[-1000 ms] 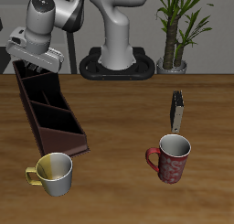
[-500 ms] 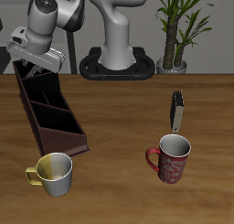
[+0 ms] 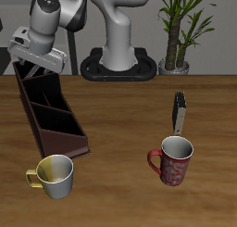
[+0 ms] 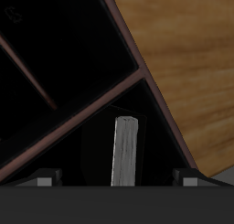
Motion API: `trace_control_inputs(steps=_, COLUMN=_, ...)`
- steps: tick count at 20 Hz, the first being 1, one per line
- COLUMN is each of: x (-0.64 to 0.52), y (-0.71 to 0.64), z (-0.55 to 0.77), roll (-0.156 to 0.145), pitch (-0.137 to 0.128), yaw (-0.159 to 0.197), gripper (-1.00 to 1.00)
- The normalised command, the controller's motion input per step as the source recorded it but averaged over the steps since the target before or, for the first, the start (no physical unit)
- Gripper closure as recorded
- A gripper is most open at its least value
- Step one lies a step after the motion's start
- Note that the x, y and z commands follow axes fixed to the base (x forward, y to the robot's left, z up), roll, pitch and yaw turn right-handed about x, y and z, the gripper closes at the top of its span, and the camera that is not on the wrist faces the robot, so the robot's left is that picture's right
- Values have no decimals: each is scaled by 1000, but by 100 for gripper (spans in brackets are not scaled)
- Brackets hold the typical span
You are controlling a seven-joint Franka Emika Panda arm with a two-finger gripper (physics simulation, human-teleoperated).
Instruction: Place the black book into the right desk caddy's right compartment
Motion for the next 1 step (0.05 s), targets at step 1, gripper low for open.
trace_control_inputs(steps=1, x=0, y=93, z=126, roll=-18, pitch=-17, yaw=-13, gripper=-100)
